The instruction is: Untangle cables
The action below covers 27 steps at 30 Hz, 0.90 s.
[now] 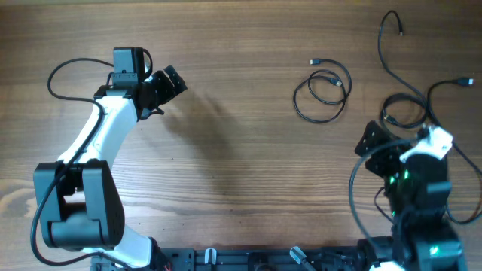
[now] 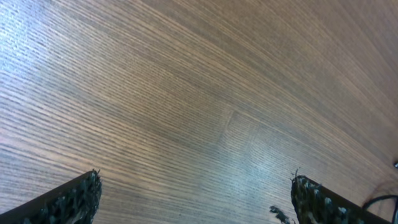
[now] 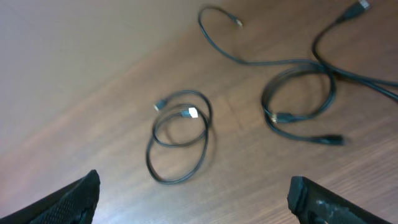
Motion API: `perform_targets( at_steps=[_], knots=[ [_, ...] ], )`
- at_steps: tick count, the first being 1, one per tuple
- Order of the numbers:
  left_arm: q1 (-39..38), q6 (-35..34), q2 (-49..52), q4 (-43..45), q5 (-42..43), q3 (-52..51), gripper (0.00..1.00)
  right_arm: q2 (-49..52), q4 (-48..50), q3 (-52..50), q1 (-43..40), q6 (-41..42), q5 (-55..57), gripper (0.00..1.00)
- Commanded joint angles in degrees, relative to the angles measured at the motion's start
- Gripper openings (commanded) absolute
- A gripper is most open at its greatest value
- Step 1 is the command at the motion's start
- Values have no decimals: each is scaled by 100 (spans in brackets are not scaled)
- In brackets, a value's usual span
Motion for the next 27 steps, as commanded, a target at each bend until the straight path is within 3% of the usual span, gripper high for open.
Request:
perform_targets(
  at_steps=[1, 5, 10, 14, 24, 27],
  knots=[
    [-22, -35, 63, 15, 52, -42, 100, -1080, 870, -774, 7, 17, -7, 100],
    [-22, -35, 63, 15, 52, -42, 100, -1875, 2153, -1344, 7, 24, -7, 100],
    [-22, -35, 63, 15, 52, -42, 100, -2758, 2376, -1829, 7, 20, -7, 100],
    [-22, -35, 63, 15, 52, -42, 100, -2798, 3189, -2260, -20, 26, -7, 100],
    [-22, -35, 63, 15, 52, -42, 100, -2800, 3077, -3246, -20, 22, -4, 100],
    [-22, -35, 63, 15, 52, -42, 100, -2800, 3882, -3471, -20, 24, -4, 100]
  ],
)
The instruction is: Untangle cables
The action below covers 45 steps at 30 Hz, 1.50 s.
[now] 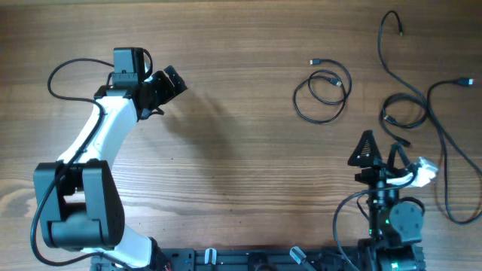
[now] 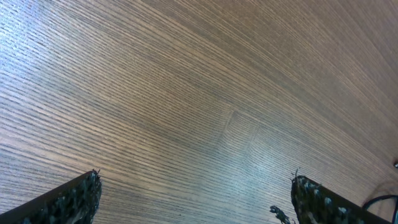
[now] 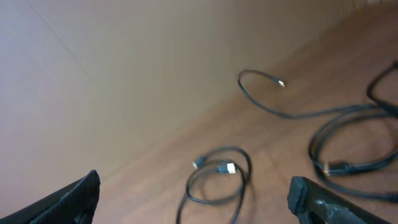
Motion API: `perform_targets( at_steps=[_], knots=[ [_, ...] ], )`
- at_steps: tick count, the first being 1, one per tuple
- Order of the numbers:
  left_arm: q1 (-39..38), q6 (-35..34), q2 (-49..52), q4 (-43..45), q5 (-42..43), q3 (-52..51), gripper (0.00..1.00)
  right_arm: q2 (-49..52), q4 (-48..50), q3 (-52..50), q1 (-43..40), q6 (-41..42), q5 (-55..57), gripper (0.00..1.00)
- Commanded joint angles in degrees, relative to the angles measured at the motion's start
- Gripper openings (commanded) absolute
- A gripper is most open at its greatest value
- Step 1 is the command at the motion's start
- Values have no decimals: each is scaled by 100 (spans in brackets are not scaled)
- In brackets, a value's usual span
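A small coiled black cable [image 1: 322, 92] lies apart on the wood right of centre and also shows ahead in the right wrist view as the coiled cable [image 3: 217, 180]. Further right, longer black cables [image 1: 410, 113] loop over one another, and the same long cables [image 3: 348, 146] appear at the right edge of the right wrist view. My right gripper [image 1: 380, 154] is open near the front right, well short of every cable; its jaws [image 3: 193, 178] stand wide with nothing between them. My left gripper [image 1: 173, 80] is open over bare wood at the far left, its jaws [image 2: 194, 177] empty.
One long cable end [image 1: 399, 30] reaches toward the back right corner, and another strand [image 1: 444, 181] runs down the right side beside my right arm. The wooden table [image 1: 241, 150] spreads between the two arms. A plain wall [image 3: 124, 74] fills the background of the right wrist view.
My right arm has drawn back toward the table's front edge and its camera has tilted up, so the cables look farther away. The left arm and the cables have not moved.
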Motion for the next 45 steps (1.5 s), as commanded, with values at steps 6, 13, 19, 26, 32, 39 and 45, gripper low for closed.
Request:
perform_targets(
  at_steps=[6, 13, 19, 26, 32, 39, 45],
  knots=[
    [-22, -35, 63, 13, 50, -37, 100, -83, 592, -92, -13, 4, -31, 100],
    [-22, -35, 63, 13, 50, -37, 100, -83, 63, -92, -13, 7, -31, 100],
    [-22, -35, 63, 11, 50, -37, 100, -85, 63, -92, -13, 7, -31, 100],
    [-22, -35, 63, 13, 50, -37, 100, -85, 74, -92, -11, -514, 151, 100],
    [-22, -35, 63, 13, 50, -37, 100, -85, -22, -92, 7, -3814, -905, 100],
    [-22, -35, 63, 13, 50, -37, 100, -85, -37, -94, 15, -4507, -1110, 100],
    [-22, -35, 63, 13, 50, -37, 100, -85, -37, -92, 15, -4507, -1110, 100]
  ],
)
